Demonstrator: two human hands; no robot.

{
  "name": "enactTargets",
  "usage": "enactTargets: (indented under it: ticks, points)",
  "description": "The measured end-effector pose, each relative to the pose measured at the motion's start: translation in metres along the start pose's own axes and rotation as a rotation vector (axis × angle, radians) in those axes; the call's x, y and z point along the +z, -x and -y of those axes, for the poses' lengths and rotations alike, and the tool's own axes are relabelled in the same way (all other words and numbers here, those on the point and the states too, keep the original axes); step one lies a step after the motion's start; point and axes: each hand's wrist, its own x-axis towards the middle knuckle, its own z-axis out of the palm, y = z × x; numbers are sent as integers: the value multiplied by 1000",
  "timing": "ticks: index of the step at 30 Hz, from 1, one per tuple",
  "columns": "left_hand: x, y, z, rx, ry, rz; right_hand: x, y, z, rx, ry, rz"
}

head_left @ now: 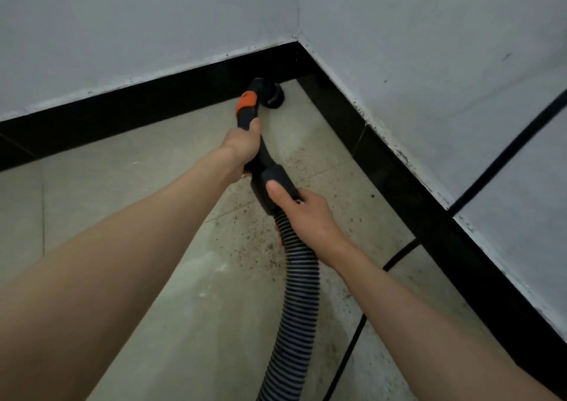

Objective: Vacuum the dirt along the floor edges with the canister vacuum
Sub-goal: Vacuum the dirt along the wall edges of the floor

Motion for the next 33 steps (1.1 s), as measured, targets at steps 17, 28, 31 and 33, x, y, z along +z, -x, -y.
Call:
enactTargets:
  ticks: [17, 28, 31, 33]
  points:
    - [-97, 109, 66, -131, 116, -211, 89, 94, -23, 106, 8, 250]
    - [-148, 127, 79, -259, 333, -75, 96, 142, -27, 126, 45, 437]
    - [-140, 136, 91, -234, 311, -142, 95, 147, -29, 163, 81, 442]
    - [-134, 139, 96, -206, 288, -173, 97, 147, -30, 143, 183, 391]
